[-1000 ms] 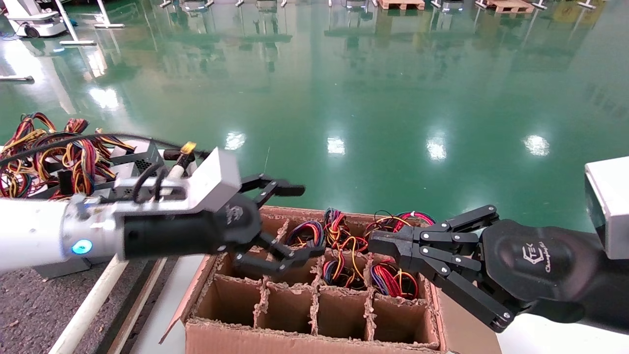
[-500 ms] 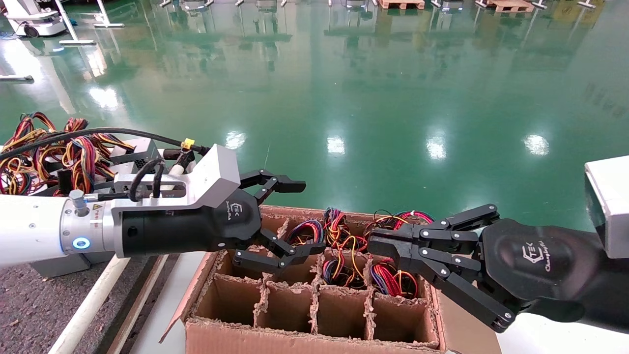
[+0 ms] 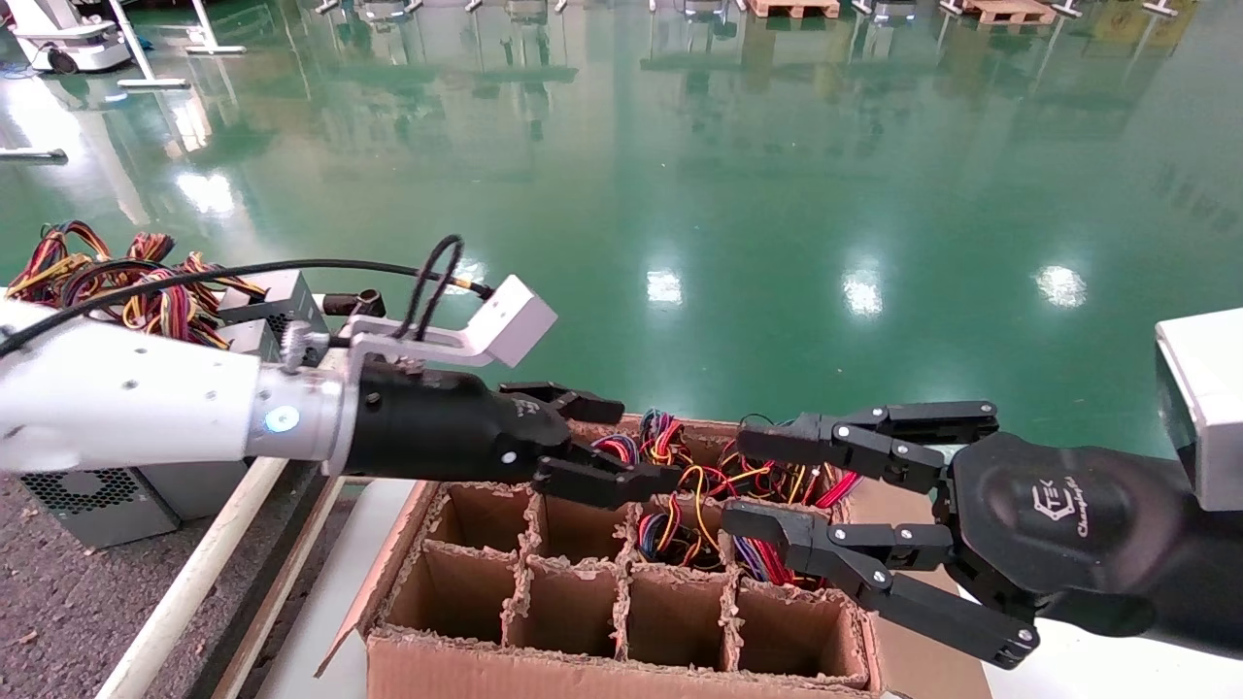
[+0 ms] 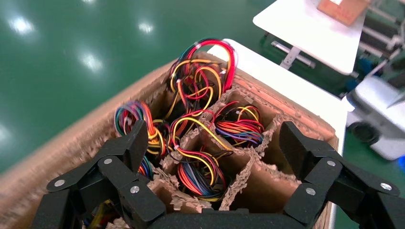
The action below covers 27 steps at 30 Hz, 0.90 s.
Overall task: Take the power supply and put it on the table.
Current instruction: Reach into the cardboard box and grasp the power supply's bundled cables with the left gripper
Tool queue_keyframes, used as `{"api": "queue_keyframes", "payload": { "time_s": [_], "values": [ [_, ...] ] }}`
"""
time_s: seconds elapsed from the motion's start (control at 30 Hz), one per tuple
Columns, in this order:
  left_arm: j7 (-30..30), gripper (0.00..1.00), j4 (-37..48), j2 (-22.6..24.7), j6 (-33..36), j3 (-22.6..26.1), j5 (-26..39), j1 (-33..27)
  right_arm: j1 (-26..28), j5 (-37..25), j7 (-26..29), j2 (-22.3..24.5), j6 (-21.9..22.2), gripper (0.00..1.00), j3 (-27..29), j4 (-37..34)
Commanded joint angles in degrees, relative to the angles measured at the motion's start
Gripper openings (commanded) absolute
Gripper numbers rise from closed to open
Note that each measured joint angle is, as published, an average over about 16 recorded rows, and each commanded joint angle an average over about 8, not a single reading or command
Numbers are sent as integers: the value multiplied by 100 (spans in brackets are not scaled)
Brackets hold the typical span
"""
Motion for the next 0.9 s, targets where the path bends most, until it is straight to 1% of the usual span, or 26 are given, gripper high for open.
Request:
{"api": "queue_keyframes", "payload": {
  "time_s": [0.03,0.17,0.4,0.63,0.9],
  "values": [
    [-320,100,294,154,31,108,102,-163,0,0,0,0,0,100,0,0],
    [-527,100,787,363,56,174,145,-311,0,0,0,0,0,100,0,0],
    [-711,100,1480,635,60,223,158,-440,0,0,0,0,0,100,0,0],
    [-822,100,1916,820,-63,266,211,-452,0,0,0,0,0,100,0,0],
    [-1253,100,2319,1008,-361,318,301,-465,0,0,0,0,0,100,0,0]
  ]
}}
